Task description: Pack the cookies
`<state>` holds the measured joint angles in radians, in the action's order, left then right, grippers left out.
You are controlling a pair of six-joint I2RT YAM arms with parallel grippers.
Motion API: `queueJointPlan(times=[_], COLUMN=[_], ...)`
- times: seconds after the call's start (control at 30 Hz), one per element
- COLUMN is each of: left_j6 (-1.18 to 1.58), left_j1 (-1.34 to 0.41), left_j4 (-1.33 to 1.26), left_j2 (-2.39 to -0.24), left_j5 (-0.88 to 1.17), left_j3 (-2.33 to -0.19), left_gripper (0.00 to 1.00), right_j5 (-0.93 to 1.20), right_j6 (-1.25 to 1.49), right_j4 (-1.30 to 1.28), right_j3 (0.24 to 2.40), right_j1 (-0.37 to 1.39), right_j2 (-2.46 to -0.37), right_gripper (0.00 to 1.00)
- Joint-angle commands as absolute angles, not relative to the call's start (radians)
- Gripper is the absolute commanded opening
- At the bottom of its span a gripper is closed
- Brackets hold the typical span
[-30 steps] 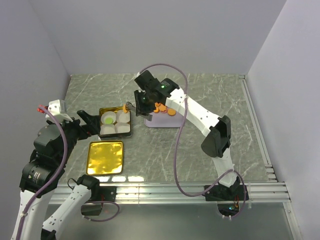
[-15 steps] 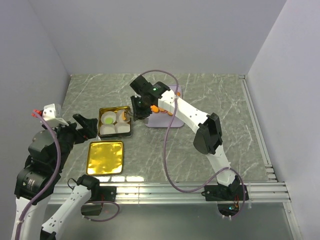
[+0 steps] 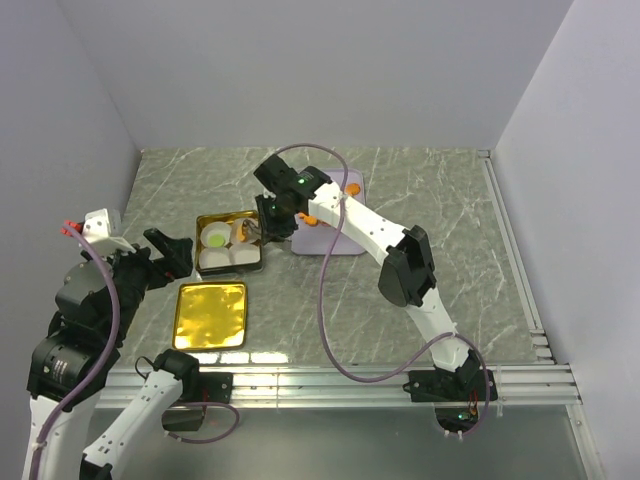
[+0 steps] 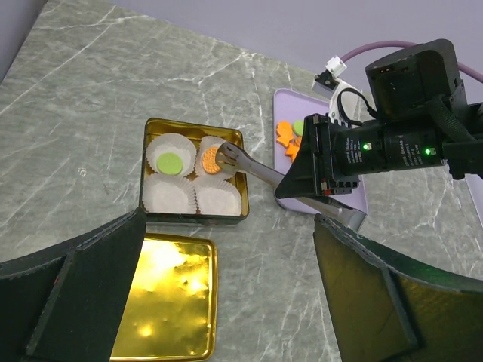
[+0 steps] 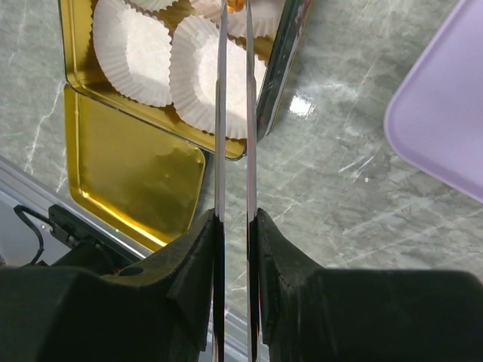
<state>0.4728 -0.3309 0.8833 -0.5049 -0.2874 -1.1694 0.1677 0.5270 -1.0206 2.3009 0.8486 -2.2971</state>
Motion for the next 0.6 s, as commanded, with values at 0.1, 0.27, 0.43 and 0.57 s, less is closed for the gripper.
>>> queueJointPlan(times=[0.1, 0.27, 0.43, 0.57], left_j6=[0.462, 0.472, 0.489, 0.506], left_j1=[-0.334, -0.334, -0.334, -0.334], left_j4=[0.882, 0.874, 0.854, 0.851], left_j2=[-0.499, -0.499, -0.505, -0.505], left_j5=[-0.316, -0.301, -0.272, -0.261], left_j3=[-1.216, -1.203, -1.187, -1.174], left_gripper=[0.99, 1.00, 0.99, 0.99], right_j5=[0.101, 0.057, 0.020, -0.024], right_j6=[0.531, 0.538, 0.537, 0.525], right_j4=[-1.014, -1.025, -1.038, -1.066], right_j3=[2.342, 2.349, 2.344, 2.344], right_j1=[0.853, 0.850, 0.848, 0.833], right_j2=[-2.273, -2.238, -2.169, -2.097], right_gripper=[0.47, 0.54, 0.56, 0.57])
